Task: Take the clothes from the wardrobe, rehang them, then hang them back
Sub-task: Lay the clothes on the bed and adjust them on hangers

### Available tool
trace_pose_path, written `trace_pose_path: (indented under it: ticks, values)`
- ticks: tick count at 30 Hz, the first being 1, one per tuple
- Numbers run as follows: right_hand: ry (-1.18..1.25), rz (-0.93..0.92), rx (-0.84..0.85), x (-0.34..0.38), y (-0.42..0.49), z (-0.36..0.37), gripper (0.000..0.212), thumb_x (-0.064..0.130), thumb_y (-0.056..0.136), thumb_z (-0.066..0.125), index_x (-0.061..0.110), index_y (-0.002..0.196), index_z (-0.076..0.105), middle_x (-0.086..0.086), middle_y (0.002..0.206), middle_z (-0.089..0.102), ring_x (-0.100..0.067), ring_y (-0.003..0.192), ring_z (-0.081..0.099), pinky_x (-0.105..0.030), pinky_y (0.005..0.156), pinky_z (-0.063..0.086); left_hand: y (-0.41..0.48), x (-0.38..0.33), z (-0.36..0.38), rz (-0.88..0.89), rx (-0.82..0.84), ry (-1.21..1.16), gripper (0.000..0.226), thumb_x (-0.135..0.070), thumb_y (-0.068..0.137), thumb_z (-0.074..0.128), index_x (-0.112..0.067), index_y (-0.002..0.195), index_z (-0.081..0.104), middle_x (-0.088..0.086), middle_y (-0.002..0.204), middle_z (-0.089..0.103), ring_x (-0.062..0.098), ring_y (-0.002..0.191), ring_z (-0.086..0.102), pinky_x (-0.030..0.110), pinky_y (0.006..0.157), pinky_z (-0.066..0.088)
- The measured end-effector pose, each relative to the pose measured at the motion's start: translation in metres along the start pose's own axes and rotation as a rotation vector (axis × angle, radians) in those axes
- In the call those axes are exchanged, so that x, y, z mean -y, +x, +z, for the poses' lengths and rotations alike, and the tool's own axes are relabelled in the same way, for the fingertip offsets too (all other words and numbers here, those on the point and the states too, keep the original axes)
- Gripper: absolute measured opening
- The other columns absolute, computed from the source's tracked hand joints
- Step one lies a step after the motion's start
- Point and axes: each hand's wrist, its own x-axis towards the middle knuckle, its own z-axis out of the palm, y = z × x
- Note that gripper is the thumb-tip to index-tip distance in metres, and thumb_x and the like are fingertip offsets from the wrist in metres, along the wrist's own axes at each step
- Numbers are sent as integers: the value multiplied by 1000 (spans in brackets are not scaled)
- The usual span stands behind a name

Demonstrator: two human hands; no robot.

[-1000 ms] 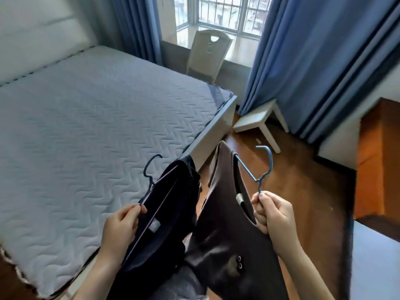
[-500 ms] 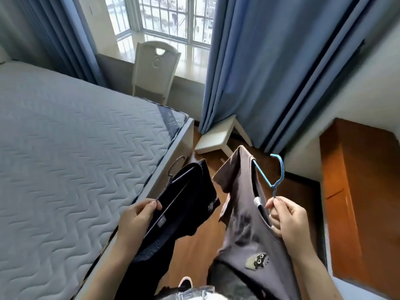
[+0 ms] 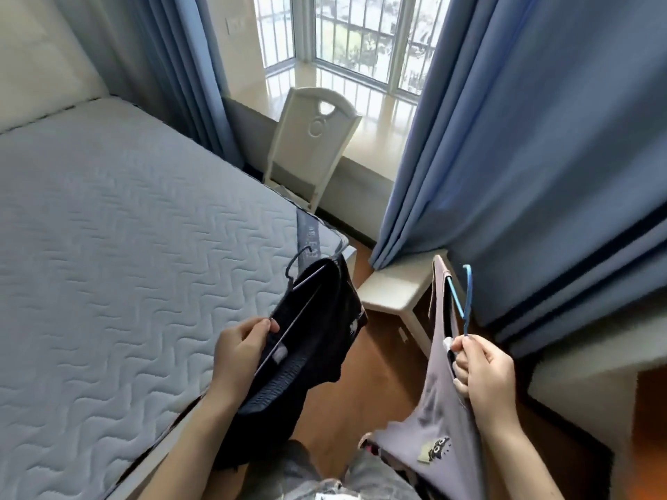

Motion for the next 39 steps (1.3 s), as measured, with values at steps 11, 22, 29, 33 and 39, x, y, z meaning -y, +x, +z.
trace_pose_path:
  ticks: [11, 22, 29, 33, 39]
  values:
    - [23, 20, -1, 49, 171, 80, 30, 4, 94, 45, 7, 65, 54, 9, 46, 27, -4, 36, 21, -15, 41, 16, 187, -60, 21, 30, -27, 4, 28, -13, 92, 55, -16, 69, 70, -11, 36, 45, 1, 35, 36, 27, 51, 28]
    - [39, 56, -292, 55, 272, 263, 27, 6, 93, 43, 8, 67, 51, 12, 43, 29, -3, 34, 22, -14, 39, 16, 493, -26, -52, -55, 20, -20, 27, -28, 82, 53, -21, 61, 69, -8, 37, 34, 6, 35, 27, 23, 47, 20]
    - [109, 133, -338, -28, 356, 429, 29, 5, 92, 43, 9, 63, 47, 11, 40, 29, -2, 32, 22, -12, 38, 16, 663, 83, -83, -67, -123, 252, 27, -13, 91, 51, -9, 73, 71, 10, 52, 59, 23, 53, 49, 29, 53, 32]
    - [136, 204, -277, -110, 400, 527, 31, 4, 97, 38, 8, 68, 48, 11, 40, 31, -1, 31, 21, -11, 37, 15, 749, 185, -94, -142, -202, 410, 28, -18, 93, 47, -11, 90, 74, 20, 92, 74, 39, 88, 66, 36, 72, 46]
    - [77, 232, -154, -232, 437, 652, 27, 2, 96, 37, 9, 72, 45, 12, 44, 27, -5, 38, 21, -15, 37, 16, 829, 317, -109, -132, -281, 536, 30, -14, 96, 43, -4, 95, 71, 15, 105, 70, 35, 97, 62, 33, 74, 39]
